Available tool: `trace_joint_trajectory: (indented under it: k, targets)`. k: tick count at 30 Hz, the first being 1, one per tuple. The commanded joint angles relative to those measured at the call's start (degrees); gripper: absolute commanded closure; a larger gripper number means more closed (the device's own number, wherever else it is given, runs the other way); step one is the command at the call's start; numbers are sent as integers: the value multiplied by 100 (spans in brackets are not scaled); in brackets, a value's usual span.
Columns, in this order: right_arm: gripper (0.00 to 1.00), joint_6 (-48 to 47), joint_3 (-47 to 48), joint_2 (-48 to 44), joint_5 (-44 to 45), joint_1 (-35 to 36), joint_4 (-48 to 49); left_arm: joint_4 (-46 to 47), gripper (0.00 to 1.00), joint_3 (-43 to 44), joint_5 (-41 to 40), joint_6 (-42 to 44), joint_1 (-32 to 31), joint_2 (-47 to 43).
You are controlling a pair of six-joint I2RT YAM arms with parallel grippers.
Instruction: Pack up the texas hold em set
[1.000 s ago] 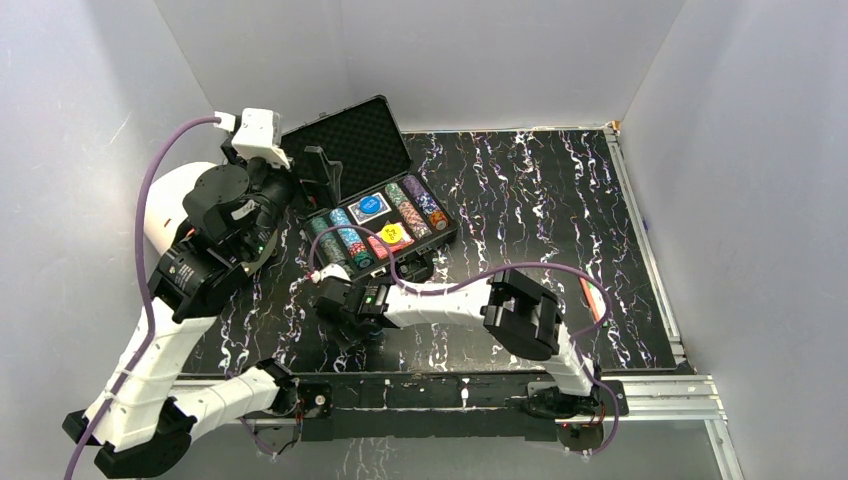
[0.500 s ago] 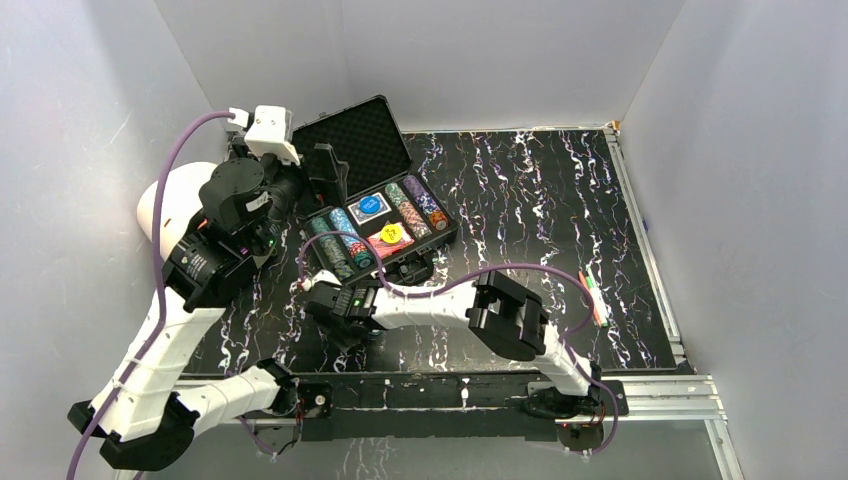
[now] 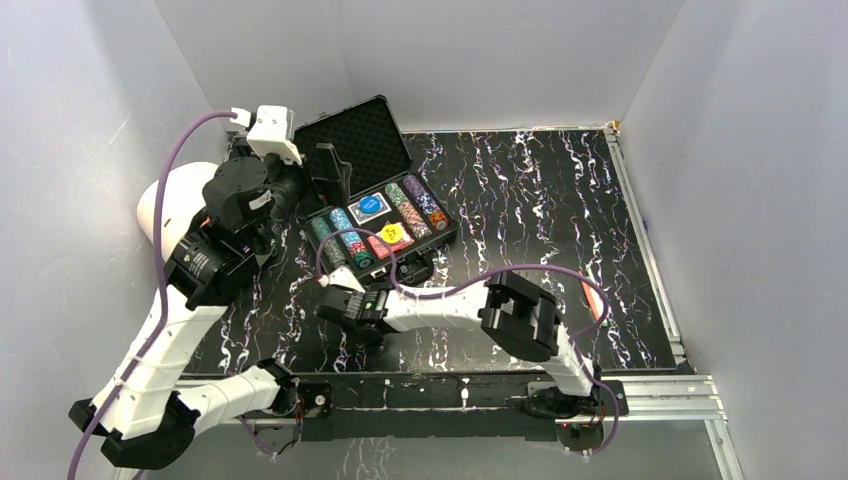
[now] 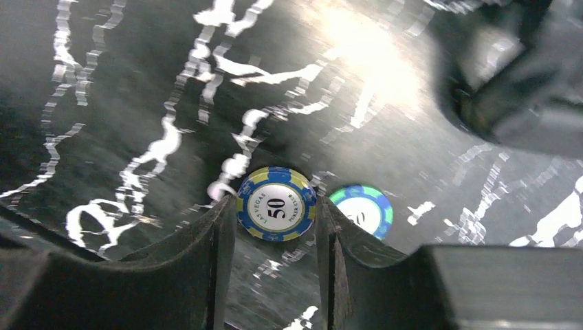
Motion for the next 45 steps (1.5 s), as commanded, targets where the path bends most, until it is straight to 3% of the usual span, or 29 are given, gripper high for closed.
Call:
trace_joint_trajectory:
  k: [1, 7, 12, 19, 24, 31, 37, 45]
  targets:
    - [64, 605, -524, -859, 682, -222, 69, 54, 2, -91, 285, -258, 13, 92]
    - [64, 931, -1225, -1745, 757, -381, 483, 23, 2, -459, 548, -803, 13, 110]
    - [63, 1605, -1927, -2559, 659, -710, 835, -431, 2, -1004, 268, -1483, 13, 85]
    - [63, 2964, -3381, -3916, -97, -1739, 1728, -937, 2, -1770, 57, -2241, 13, -227]
    - [62, 3816, -3879, -4656, -449, -2309, 2306, -207, 3, -2501, 1560, -1828, 13, -476]
    - [62, 4625, -3860, -5023, -762, -2697, 2672, 1445, 13, -3398, 3308, -1761, 13, -466]
    - [61, 5307, -3863, -5088, -1091, -2773, 2747, 2594, 32, -3905, 3906, -2114, 2, -134]
    - [61, 5648, -3833, -4954, -1402, -2799, 3000, 3319, 42, -4241, 4023, -2346, 4, -147]
